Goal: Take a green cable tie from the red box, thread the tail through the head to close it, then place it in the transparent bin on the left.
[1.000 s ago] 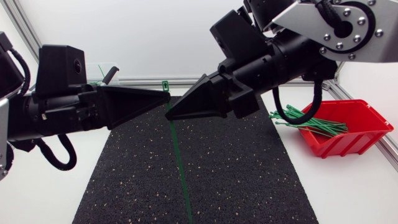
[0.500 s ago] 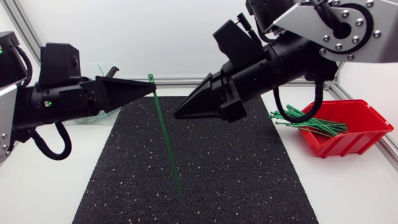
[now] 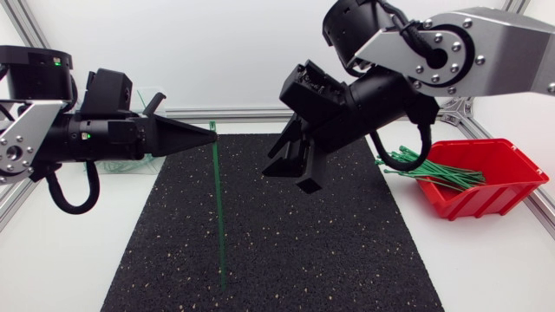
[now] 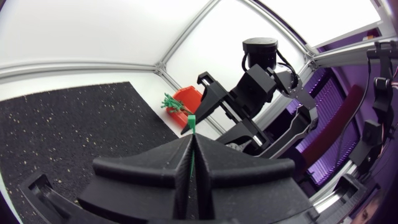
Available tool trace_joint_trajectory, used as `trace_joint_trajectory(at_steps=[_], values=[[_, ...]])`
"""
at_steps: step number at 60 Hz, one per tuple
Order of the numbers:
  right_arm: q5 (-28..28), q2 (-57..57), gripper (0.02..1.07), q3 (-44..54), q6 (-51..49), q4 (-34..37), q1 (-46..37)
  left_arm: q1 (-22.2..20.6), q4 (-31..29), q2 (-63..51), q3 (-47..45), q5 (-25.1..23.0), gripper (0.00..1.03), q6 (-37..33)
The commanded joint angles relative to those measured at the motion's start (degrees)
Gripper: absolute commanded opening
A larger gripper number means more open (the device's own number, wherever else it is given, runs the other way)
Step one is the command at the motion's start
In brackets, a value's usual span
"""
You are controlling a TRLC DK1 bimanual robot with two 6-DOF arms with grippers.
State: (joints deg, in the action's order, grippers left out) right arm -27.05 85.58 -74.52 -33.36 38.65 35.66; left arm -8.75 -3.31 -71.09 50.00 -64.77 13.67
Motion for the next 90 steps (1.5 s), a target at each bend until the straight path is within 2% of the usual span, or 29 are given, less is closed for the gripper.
trace_joint_trajectory(at_steps=[1, 6, 16, 22, 28, 32, 39, 40, 44, 45, 46, 47, 51, 52, 55, 58, 65, 84, 90], values=[[2.7, 1.87, 0.57, 1.4, -4.16, 0.19, 1.08, 1.9, -1.7, -5.46, 4.49, -2.9, 0.03, -1.98], [7.54, 1.96, 0.57, 2.01, -6.63, -1.3, 2.05, 2.95, -1.96, -9.15, 6.87, -4.92, 0.03, -3.12], [16.76, 1.87, 0.57, 3.77, -12.69, -6.05, 3.45, 3.57, -2.84, -15.31, 11.61, -5.98, 0.03, -5.67], [25.64, 1.17, 0.58, 8.6, -18.93, -14.48, 6.79, 3.04, -5.13, -18.82, 14.43, -6.68, 0.03, -8.31], [31.18, 0.73, 0.61, 12.29, -24.82, -21.43, 9.34, 2.6, -7.76, -21.37, 17.06, -7.21, 0.03, -10.07], [32.5, 0.55, 0.65, 13.61, -28.25, -24.77, 10.48, 2.51, -10.75, -23.39, 19.44, -7.56, 0.03, -11.83], [34.17, 0.73, 0.65, 14.76, -32.64, -29.25, 12.24, 2.34, -22.62, -27.17, 24.62, -8.09, 0.03, -19.47], [34.69, 0.73, 0.65, 15.11, -33.34, -30.48, 12.5, 2.25, -28.33, -28.58, 26.82, -8.0, 0.03, -23.95], [35.66, 0.99, 0.65, 15.81, -35.63, -32.85, 13.47, 2.16, -36.06, -30.78, 29.89, -7.91, 0.03, -30.37], [35.66, 1.08, 0.65, 15.81, -35.98, -33.12, 13.73, 2.07, -39.76, -31.92, 31.48, -7.82, 0.03, -33.53], [35.66, 1.08, 0.65, 15.9, -36.16, -33.2, 13.82, 2.07, -40.28, -32.18, 31.74, -7.82, 0.03, -33.97], [35.75, 1.26, 0.65, 15.99, -36.95, -33.91, 14.17, 2.16, -44.76, -33.76, 33.76, -7.74, 0.03, -37.49], [36.63, 1.96, 0.65, 16.69, -38.88, -36.02, 14.88, 2.43, -53.91, -36.93, 37.45, -7.74, 0.03, -45.58], [36.89, 2.22, 0.65, 17.04, -39.67, -36.81, 15.14, 2.43, -57.77, -38.16, 38.86, -7.74, 0.03, -49.36], [37.68, 2.93, 0.65, 18.27, -41.61, -39.71, 15.84, 2.51, -63.57, -40.09, 41.06, -7.82, 0.03, -54.89], [38.39, 3.63, 0.66, 19.15, -42.84, -41.82, 16.55, 2.6, -66.83, -41.23, 42.2, -7.91, 0.03, -58.23], [39.44, 5.21, 0.68, 21.0, -45.03, -45.25, 18.04, 2.07, -67.79, -42.29, 42.73, -7.91, 0.03, -59.37], [42.78, 10.92, 0.68, 28.11, -56.11, -63.09, 21.73, 0.23, -67.26, -44.22, 43.43, -8.09, 0.03, -60.87], [42.96, 12.07, 0.68, 29.7, -58.83, -65.81, 22.0, -0.12, -67.26, -44.57, 43.17, -8.18, 0.03, -62.1]])
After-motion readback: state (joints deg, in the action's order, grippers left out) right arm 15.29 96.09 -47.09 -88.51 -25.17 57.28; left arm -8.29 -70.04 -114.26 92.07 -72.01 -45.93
